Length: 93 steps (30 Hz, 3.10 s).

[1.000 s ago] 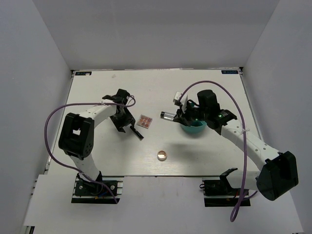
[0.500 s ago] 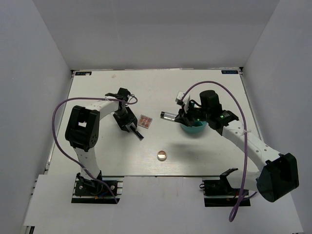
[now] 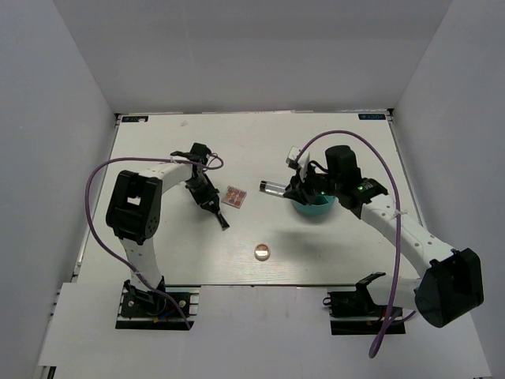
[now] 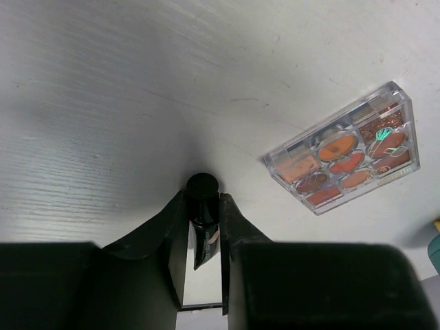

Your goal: Organize the makeup

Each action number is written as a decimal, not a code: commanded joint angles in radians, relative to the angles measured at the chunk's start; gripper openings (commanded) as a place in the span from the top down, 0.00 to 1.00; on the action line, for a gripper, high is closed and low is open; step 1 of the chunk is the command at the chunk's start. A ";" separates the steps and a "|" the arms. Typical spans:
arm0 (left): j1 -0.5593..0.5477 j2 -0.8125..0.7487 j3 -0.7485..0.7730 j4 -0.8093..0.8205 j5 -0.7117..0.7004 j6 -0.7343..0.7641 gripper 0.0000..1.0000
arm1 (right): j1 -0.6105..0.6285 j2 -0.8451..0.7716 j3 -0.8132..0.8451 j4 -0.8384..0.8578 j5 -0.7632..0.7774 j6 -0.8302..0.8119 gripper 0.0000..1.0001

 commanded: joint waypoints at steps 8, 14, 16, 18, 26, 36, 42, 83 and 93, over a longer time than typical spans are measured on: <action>-0.044 -0.289 0.014 0.053 0.073 0.137 0.99 | -0.026 -0.066 0.086 0.031 -0.078 0.095 0.52; -0.080 -0.441 -0.031 0.321 0.251 0.165 1.00 | -0.037 -0.121 0.083 0.198 -0.014 0.207 0.92; -0.116 -0.458 -0.064 0.410 0.306 0.155 1.00 | -0.042 -0.142 0.067 0.274 0.053 0.256 1.00; -0.157 -0.453 -0.084 0.524 0.329 0.153 1.00 | -0.043 -0.173 0.057 0.362 0.191 0.284 1.00; -0.298 -0.355 -0.100 0.932 0.374 0.266 1.00 | -0.088 -0.276 -0.005 0.509 0.544 0.322 1.00; -0.392 -0.211 -0.120 1.366 0.509 0.486 1.00 | -0.140 -0.394 -0.073 0.436 0.621 0.322 1.00; -0.439 -0.127 -0.100 1.452 0.439 0.527 1.00 | -0.166 -0.423 -0.091 0.416 0.621 0.322 1.00; -0.545 -0.031 -0.078 1.399 0.193 0.728 0.50 | -0.252 -0.419 -0.133 0.413 0.521 0.348 1.00; -0.545 -0.202 -0.126 1.408 0.132 0.718 0.47 | -0.256 -0.435 -0.139 0.396 0.283 0.287 1.00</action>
